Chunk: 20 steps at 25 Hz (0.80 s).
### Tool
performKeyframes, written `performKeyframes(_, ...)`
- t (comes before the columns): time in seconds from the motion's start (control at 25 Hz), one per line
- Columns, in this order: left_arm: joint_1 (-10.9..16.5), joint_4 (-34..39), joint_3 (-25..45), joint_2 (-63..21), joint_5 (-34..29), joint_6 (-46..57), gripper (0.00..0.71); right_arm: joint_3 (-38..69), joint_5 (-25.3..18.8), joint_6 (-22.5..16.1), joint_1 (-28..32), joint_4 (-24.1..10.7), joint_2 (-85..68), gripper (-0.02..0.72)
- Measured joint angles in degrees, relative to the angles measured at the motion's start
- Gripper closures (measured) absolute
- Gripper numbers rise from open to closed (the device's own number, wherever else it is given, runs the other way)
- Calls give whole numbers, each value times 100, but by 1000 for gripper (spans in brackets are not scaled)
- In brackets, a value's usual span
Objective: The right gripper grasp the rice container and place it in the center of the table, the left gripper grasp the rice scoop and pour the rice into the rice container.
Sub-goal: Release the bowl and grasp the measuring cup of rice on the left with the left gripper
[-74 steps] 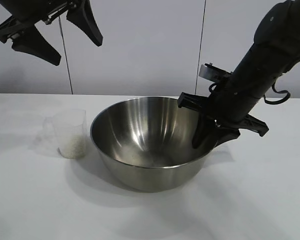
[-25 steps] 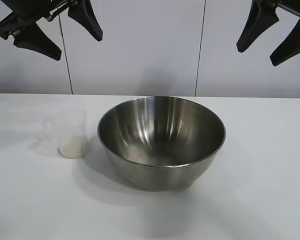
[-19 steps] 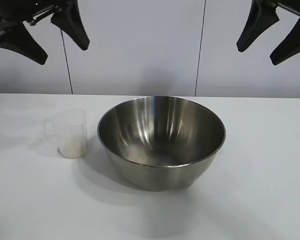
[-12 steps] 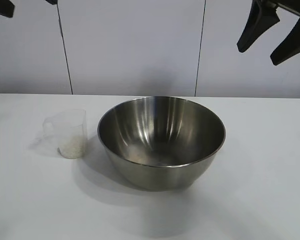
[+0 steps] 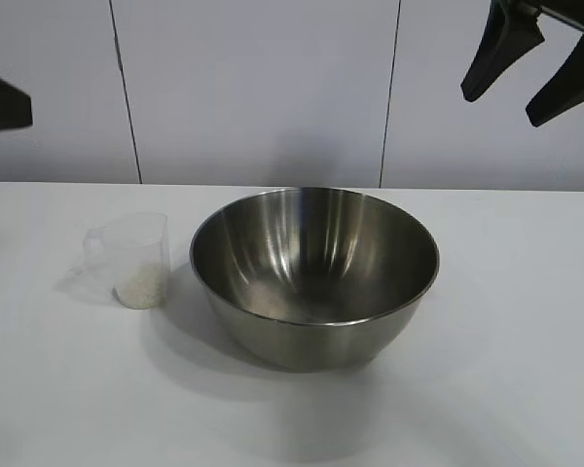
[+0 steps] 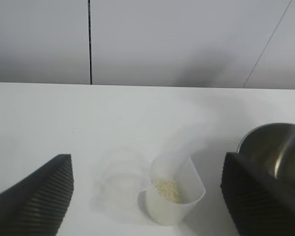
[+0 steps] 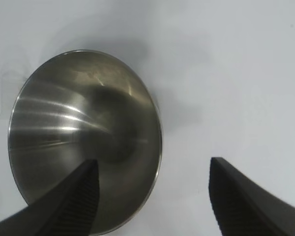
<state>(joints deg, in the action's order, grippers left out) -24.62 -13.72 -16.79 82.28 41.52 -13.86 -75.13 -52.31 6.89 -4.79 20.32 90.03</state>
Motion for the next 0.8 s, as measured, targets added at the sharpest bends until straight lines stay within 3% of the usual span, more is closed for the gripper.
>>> performKeyframes(0.36, -6, 215, -5, 2226, 2130, 875, 116, 0, 88, 0, 0, 0, 0, 261)
performKeyframes(0.56, -6, -170, -67, 3035, 2331, 1016, 116, 0, 88, 0, 0, 5, 0, 261)
performKeyframes(0.8, 9, -215, -235, 3311, 2370, 1026, 116, 0, 93, 0, 0, 5, 0, 261)
